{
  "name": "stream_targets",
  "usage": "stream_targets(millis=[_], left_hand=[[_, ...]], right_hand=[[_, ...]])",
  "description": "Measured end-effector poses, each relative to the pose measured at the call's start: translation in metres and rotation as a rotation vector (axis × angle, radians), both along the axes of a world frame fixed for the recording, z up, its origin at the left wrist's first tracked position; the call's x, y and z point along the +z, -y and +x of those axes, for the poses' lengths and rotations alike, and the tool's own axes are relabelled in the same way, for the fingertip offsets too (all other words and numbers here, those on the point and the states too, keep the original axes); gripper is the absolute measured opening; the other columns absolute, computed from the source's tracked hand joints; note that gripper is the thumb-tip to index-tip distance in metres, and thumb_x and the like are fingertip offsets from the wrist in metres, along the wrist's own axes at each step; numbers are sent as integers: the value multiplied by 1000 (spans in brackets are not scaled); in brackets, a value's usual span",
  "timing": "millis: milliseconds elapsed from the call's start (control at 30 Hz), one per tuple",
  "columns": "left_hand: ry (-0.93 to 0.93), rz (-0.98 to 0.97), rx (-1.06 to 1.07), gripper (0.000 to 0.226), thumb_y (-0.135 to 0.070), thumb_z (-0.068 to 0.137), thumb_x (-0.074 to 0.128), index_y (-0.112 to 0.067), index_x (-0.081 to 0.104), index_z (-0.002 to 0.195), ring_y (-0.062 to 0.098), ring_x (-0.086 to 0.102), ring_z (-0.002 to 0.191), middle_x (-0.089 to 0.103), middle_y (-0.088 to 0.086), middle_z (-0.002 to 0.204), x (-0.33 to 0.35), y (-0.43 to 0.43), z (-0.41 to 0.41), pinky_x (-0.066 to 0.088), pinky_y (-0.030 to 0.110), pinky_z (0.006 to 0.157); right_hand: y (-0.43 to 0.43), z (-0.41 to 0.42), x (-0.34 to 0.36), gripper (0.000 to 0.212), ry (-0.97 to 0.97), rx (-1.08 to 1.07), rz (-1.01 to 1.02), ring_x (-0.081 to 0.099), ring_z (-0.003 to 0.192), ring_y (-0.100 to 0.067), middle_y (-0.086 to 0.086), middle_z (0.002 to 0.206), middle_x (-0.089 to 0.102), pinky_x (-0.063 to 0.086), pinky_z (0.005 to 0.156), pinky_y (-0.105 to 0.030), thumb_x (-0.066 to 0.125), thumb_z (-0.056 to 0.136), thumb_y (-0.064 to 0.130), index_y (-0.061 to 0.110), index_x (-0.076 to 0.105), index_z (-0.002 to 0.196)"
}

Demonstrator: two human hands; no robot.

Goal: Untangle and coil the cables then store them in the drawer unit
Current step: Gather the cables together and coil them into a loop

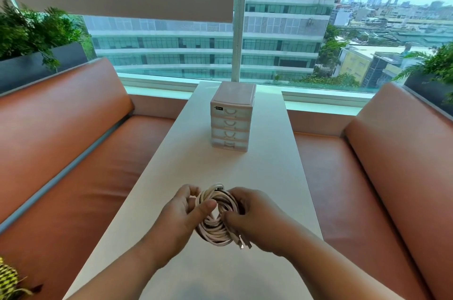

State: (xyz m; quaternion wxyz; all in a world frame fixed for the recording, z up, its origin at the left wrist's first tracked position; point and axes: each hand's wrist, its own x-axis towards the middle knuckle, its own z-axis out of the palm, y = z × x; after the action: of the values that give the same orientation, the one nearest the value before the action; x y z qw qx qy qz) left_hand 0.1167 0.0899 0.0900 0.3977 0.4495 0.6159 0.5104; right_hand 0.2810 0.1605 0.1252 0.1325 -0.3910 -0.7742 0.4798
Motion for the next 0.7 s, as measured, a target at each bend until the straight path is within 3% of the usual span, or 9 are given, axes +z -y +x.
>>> stream_targets(millis=[100,267,367,467,533,700], left_hand=[[-45,45,87,55,-55,65,69,-12,54,97,17,60,71,65,21,81,-3,-1,4,47,21,64],[-112,-7,90,21,-22,79,75,-13,62,93,14,66,88,69,8,91,0,0,-5,48,14,69],[-167,-4,142,20,-21,77,77,-20,63,92,7,65,89,69,-1,92,1,5,-15,52,22,75],[-163,55,220,7,-15,80,74,-18,67,80,5,60,67,68,-5,75,7,10,-23,45,11,63],[-72,21,114,10,-10,86,67,-11,71,77,8,58,57,69,0,68,10,14,-25,44,13,56],[-41,-77,13,17,-14,94,55,-15,73,94,15,72,80,76,3,87,5,12,-28,53,24,69]], right_hand=[[3,-9,-1,17,17,-76,26,62,65,-17,-7,86,68,54,60,-37,56,82,16,19,64,96],[3,-15,-1,22,75,-133,68,68,79,-21,-4,92,67,57,67,-38,53,84,14,23,63,101],[3,-18,-4,23,101,-171,70,66,76,-20,-3,90,66,56,63,-34,52,84,12,24,63,99],[3,-22,-6,21,110,-212,98,63,70,-18,-3,89,65,54,60,-33,51,84,12,24,63,97],[3,-25,-7,20,111,-237,114,61,67,-18,-4,88,64,52,57,-32,51,86,11,23,62,98],[13,-42,-9,18,76,-264,187,63,68,-16,1,85,64,56,60,-35,52,87,14,22,59,101]])
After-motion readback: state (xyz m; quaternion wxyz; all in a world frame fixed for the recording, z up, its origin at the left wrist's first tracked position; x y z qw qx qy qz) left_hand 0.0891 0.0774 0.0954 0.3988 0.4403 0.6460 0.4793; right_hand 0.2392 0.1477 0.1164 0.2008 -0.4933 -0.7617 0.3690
